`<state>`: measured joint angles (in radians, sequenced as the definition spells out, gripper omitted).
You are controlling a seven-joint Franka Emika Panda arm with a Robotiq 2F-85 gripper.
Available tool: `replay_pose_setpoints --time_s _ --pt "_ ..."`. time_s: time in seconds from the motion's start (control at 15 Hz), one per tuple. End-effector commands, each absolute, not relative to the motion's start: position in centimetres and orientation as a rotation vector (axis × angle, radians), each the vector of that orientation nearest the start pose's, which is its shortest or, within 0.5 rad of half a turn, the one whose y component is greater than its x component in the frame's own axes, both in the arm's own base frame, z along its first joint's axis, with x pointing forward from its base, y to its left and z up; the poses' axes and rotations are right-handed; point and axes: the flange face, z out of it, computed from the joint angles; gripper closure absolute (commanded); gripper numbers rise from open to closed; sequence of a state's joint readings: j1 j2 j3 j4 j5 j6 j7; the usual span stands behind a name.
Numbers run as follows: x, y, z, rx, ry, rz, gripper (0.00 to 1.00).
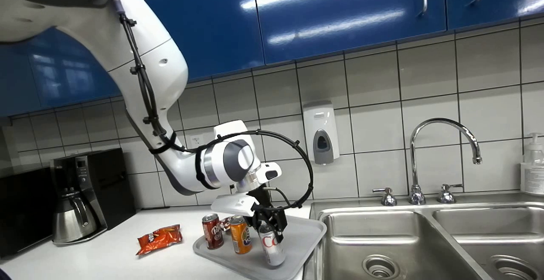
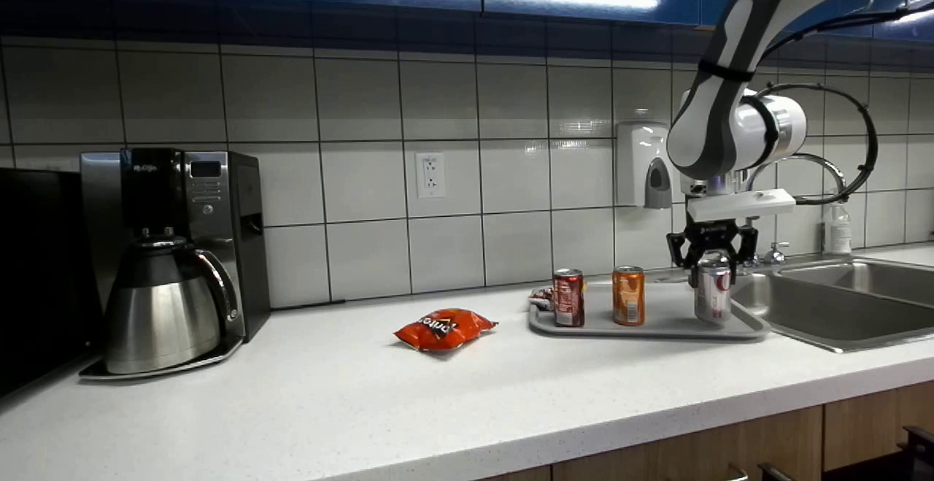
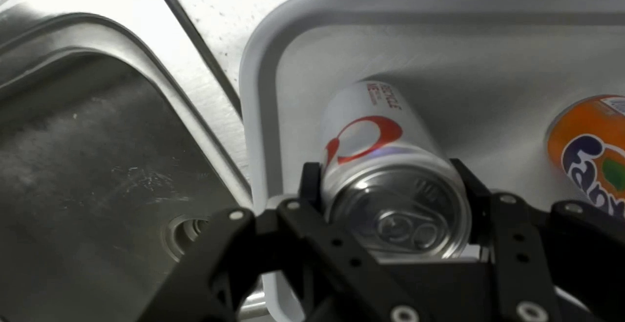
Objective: Put the cans on the grey tray.
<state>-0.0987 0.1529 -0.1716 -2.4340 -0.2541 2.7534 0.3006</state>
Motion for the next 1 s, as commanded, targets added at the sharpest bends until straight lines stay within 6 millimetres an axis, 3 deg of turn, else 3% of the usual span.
replay_pose_setpoints --time_s 0.0,0.07,0.2,0.67,0.93 --pt "50.0 -13.3 26.3 -3.218 0.560 -0.292 0.23" --pt "50.0 -13.4 26.2 -3.218 0.563 -0.291 0.10" --pt "50.1 -13.5 26.3 -3.218 0.569 -0.295 0.01" --pt "50.1 -13.6 27.1 -3.216 0.569 -0.324 0.00" --pt "49.9 -12.5 27.9 -3.219 0.533 -0.343 0.00"
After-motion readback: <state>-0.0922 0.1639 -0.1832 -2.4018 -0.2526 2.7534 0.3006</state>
